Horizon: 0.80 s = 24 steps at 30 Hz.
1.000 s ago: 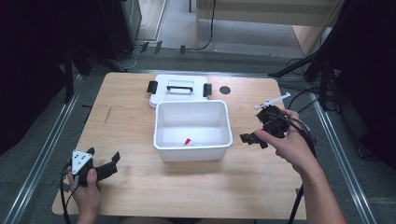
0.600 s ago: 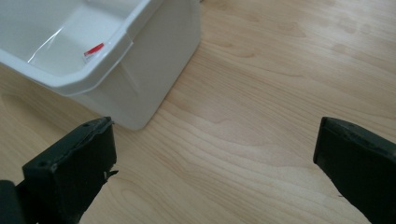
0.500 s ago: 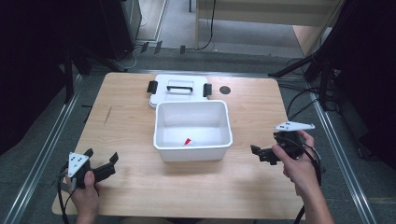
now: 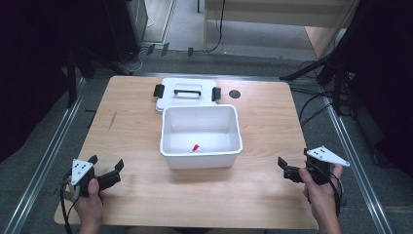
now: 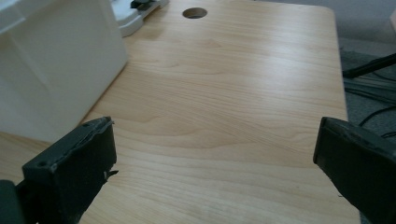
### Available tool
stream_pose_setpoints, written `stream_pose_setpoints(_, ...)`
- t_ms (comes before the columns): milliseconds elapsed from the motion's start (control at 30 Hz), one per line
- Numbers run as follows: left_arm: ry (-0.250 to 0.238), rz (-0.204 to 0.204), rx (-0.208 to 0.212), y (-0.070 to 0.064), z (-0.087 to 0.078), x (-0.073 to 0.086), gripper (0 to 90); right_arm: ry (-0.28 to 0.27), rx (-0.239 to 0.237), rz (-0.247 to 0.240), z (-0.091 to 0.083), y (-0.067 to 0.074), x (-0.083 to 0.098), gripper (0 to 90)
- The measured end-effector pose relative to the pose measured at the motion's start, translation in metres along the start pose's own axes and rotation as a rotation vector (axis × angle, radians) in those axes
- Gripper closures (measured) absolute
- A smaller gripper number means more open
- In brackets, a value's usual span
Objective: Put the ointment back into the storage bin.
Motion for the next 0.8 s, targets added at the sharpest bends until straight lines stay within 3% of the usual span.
stream_pose_setpoints(167, 0.001, -0.003, 0.010, 0.000, 0.000, 0.000, 4.6, -0.024, 0.022, 0.041, -0.002, -0.012, 0.025, 0.0)
stream_pose_setpoints(467, 0.001, -0.005, 0.015, 0.000, 0.000, 0.000, 4.6, -0.079, 0.113, 0.104, -0.009, -0.030, 0.061, 0.0)
stream_pose_setpoints(533, 0.002, -0.006, 0.016, 0.001, 0.000, 0.000, 4.6, -0.096, 0.107, 0.115, -0.012, -0.033, 0.062, 0.0)
stream_pose_setpoints(600, 0.001, -0.006, 0.016, 0.001, 0.000, 0.000, 4.6, -0.097, 0.124, 0.094, -0.015, -0.034, 0.063, 0.0)
stream_pose_setpoints(800, 0.001, -0.003, 0.019, 0.001, 0.000, 0.000, 4.6, -0.120, 0.116, 0.122, -0.021, -0.033, 0.065, 0.0)
Point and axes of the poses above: each handheld gripper's, and its own axes: z roughly forward along the jaws, x roughly out of its underside, y roughly to its left, the point moved 1 cm from there along z, roughly forward along the jaws, and after that the axes turned 12 degrees about -y, right-handed, at the moved point
